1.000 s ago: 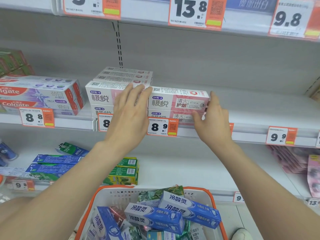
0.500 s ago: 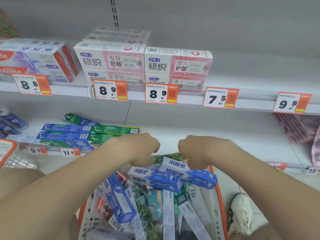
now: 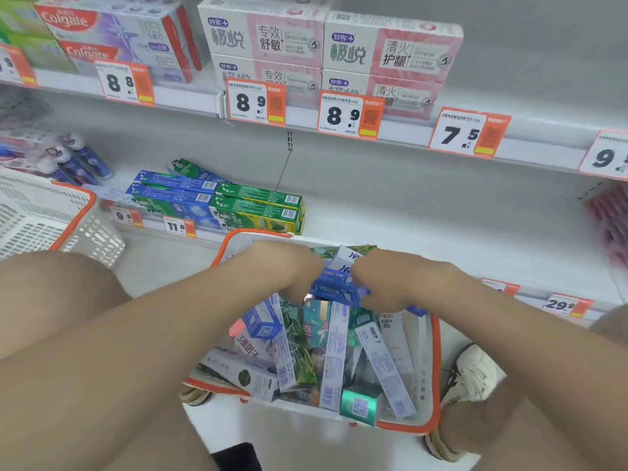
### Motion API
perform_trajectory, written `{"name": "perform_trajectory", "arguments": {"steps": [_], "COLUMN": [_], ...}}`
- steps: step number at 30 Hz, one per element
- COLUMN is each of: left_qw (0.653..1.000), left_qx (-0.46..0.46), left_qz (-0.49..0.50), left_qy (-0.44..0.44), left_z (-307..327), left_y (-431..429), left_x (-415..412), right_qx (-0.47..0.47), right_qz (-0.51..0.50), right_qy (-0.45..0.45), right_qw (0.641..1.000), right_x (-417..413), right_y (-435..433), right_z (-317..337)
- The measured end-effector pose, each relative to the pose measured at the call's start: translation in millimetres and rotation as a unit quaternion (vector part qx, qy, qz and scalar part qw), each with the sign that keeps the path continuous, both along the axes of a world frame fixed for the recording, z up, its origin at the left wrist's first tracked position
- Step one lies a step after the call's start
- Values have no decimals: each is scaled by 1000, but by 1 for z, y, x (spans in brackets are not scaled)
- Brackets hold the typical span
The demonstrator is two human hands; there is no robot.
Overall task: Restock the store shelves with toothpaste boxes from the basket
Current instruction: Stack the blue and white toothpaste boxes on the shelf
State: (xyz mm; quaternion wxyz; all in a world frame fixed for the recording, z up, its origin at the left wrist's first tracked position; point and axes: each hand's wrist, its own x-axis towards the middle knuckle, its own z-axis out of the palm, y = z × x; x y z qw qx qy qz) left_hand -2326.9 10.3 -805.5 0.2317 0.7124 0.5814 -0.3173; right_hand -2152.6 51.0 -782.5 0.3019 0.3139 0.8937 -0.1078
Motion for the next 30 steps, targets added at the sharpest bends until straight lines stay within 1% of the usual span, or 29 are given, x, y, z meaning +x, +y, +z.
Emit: {"name": "perform_trajectory", "arguments": {"steps": [3, 6, 9, 11, 12, 14, 17, 18, 21, 24, 26, 30], "left_qw": [999, 997, 992, 990, 990, 994, 997, 998, 999, 992, 982, 963], "left_qx": [-4, -45, -86, -79, -71, -36, -14, -16, 0, 52, 93, 148], "left_qz": [23, 34, 83, 115, 118, 106, 79, 68, 48, 86, 119, 155], "left_qy": [25, 60, 39, 1, -3, 5, 4, 0, -26, -82, -114, -164], "left_z": [-1, -15, -29, -35, -35, -40, -45, -45, -43, -37, -33, -21], "left_y": [-17, -33, -48, -55, -57, -61, -64, -64, -59, -51, -44, -32], "left_x": [-11, -21, -28, -28, -26, -24, -27, -30, -37, -41, -45, -49], "right_qx": [43, 49, 45, 20, 7, 8, 59, 58, 8, 8, 18, 83], "right_qz": [-70, -137, -198, -229, -242, -245, -232, -239, -238, -205, -192, -181], "right_qy": [43, 70, 72, 66, 59, 54, 65, 65, 62, 30, 35, 56], "right_qw": [996, 987, 977, 971, 969, 968, 969, 967, 969, 978, 981, 978], "right_x": [12, 22, 39, 52, 57, 65, 71, 71, 67, 50, 36, 19], "right_y": [2, 3, 5, 3, 1, -3, -2, -1, 12, 19, 18, 16], "right_z": [-8, -20, -39, -54, -60, -72, -86, -86, -85, -65, -41, -2]}}
